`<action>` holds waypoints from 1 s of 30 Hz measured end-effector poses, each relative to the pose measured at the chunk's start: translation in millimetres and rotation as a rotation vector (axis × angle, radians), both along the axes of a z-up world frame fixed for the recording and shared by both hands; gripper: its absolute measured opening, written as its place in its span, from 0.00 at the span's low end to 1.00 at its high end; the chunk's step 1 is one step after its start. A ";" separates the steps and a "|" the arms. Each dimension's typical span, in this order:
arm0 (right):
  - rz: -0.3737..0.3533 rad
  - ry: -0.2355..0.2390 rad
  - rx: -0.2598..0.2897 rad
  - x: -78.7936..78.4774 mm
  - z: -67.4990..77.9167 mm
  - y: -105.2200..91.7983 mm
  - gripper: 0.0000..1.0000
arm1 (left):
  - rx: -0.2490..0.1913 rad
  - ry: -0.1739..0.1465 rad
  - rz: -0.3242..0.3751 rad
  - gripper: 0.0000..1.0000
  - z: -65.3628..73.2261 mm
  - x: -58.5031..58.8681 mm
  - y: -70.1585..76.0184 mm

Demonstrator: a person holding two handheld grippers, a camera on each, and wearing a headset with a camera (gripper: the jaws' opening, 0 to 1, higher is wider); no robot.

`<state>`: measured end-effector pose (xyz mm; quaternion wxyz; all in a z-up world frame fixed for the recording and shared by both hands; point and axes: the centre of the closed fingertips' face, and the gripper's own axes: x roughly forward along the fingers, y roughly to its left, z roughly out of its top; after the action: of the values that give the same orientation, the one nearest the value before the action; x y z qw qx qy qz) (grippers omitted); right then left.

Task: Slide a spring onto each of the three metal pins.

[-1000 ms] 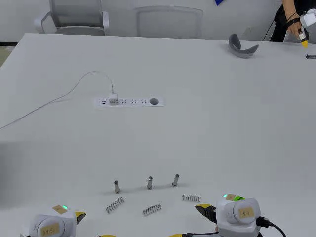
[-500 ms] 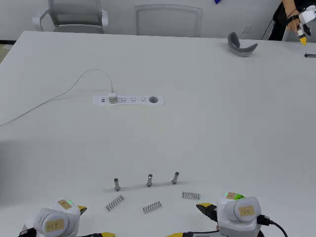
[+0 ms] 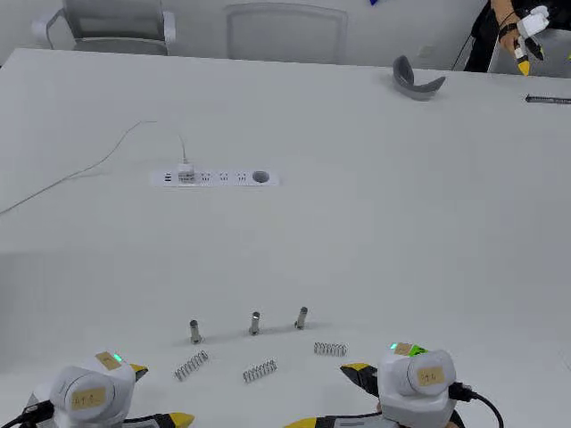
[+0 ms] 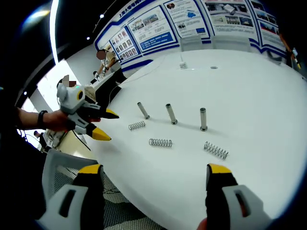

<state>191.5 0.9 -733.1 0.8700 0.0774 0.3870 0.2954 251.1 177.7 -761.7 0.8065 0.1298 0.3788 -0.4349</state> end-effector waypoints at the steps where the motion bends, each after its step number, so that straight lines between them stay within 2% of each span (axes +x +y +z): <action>1: 0.000 -0.001 0.000 0.5 0.1 -0.3 0.90 | 0.000 0.000 0.001 0.60 -0.3 2.2 -0.6; 11: -0.004 -0.009 0.001 3.8 3.9 0.6 0.90 | 0.000 0.016 -0.005 0.53 -6.9 14.7 -10.2; 21: -0.022 -0.014 0.006 3.1 6.3 -3.9 0.89 | -0.005 0.035 -0.010 0.41 -16.6 24.1 -26.8; 30: -0.014 -0.013 0.014 2.1 4.9 0.7 0.89 | 0.026 0.038 -0.010 0.27 -27.0 27.2 -32.5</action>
<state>193.5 1.6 -728.3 0.8741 0.0845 0.3787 0.2923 278.3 145.2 -788.7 0.7952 0.1341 0.3991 -0.4364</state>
